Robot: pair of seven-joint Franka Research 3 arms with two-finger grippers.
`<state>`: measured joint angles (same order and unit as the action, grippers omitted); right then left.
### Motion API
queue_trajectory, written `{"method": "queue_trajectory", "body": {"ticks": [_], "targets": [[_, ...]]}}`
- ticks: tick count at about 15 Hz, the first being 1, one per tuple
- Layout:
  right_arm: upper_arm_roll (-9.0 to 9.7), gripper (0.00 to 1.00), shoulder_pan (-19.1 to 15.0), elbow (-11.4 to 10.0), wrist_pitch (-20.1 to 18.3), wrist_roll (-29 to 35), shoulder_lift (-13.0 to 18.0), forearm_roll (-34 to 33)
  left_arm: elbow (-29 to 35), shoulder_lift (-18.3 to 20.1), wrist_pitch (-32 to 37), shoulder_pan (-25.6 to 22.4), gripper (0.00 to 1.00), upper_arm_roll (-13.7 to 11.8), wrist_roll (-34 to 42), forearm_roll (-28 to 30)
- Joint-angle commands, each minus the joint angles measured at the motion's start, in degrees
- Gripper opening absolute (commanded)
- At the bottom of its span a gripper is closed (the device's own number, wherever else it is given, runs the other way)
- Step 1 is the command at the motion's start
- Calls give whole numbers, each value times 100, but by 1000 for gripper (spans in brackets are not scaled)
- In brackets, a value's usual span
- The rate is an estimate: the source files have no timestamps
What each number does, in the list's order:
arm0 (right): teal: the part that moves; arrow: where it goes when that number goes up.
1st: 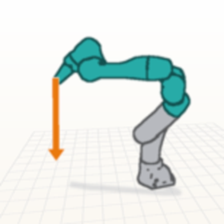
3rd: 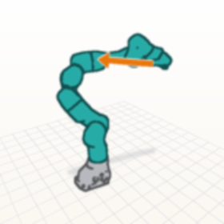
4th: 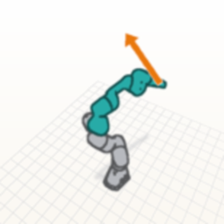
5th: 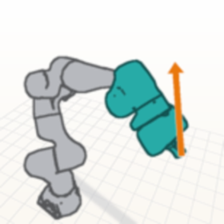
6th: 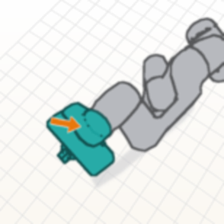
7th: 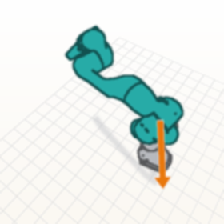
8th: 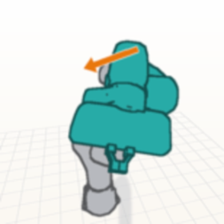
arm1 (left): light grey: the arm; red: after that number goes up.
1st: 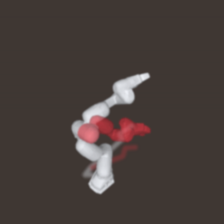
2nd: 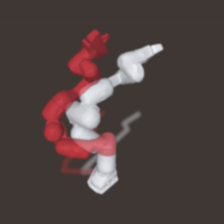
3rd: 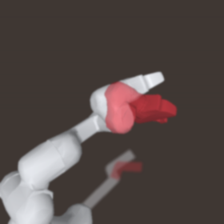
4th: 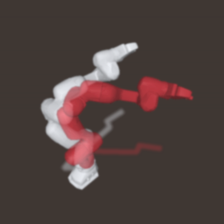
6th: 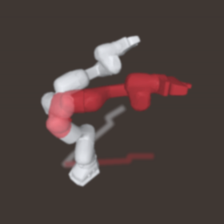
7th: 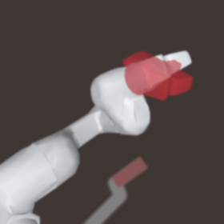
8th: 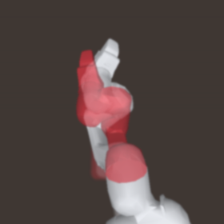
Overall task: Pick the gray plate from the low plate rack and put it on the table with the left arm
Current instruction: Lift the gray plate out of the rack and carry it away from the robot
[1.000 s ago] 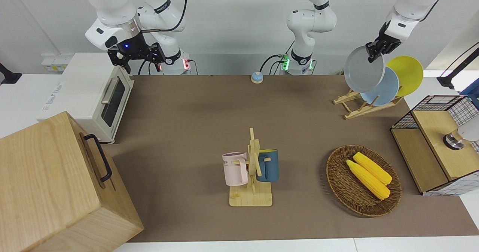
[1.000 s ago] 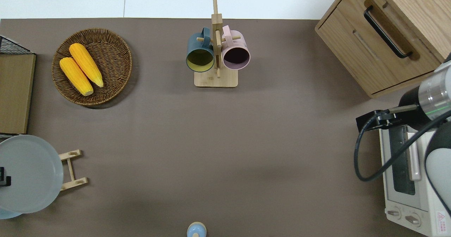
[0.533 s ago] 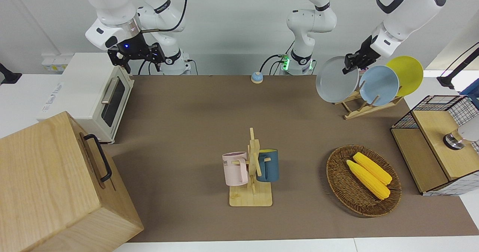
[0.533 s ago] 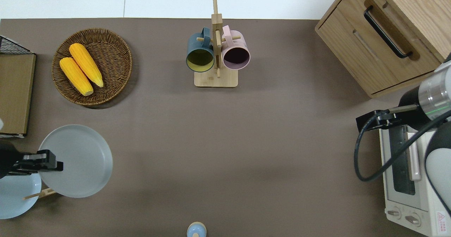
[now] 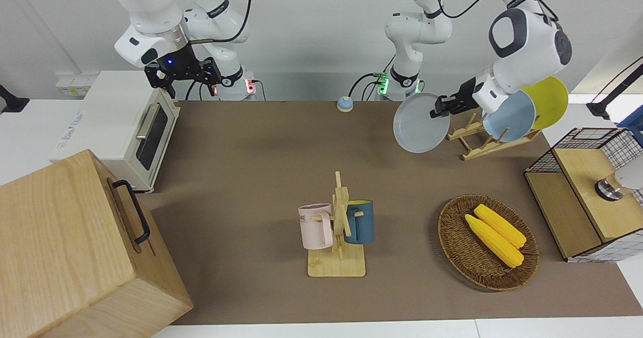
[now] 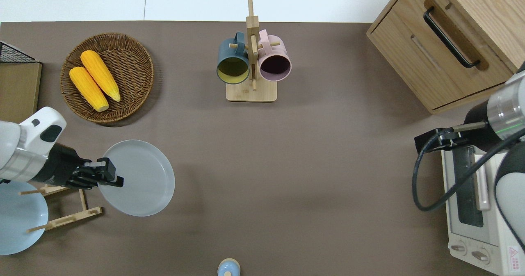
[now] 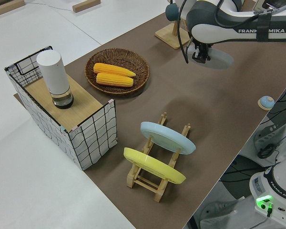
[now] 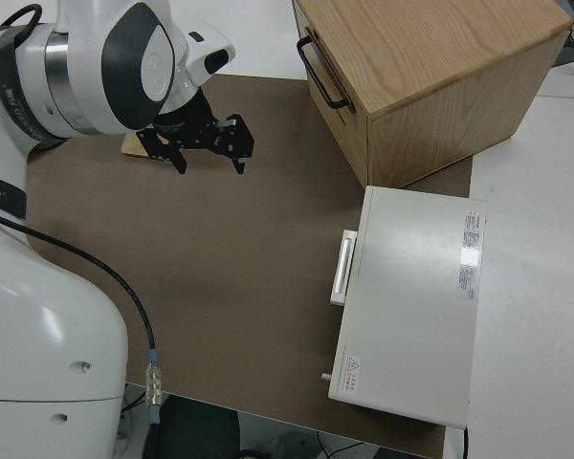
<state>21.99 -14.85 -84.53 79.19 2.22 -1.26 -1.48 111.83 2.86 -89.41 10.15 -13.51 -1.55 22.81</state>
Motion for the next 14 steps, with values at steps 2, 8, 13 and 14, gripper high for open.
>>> {"method": "queue_trajectory", "body": {"ticks": [2,8,13,14], "targets": [[121,983,-132,41,-62,68,12,-28,-38,-531,-129,285,0,-37,59,110],[121,983,-132,41,-62,68,12,-28,120,-831,-366,330,0,129,94,101],[121,983,-132,41,-62,68,12,-28,225,-971,-436,400,0,165,94,83],[121,983,-132,41,-62,68,12,-28,269,-980,-480,400,0,173,94,75]]}}
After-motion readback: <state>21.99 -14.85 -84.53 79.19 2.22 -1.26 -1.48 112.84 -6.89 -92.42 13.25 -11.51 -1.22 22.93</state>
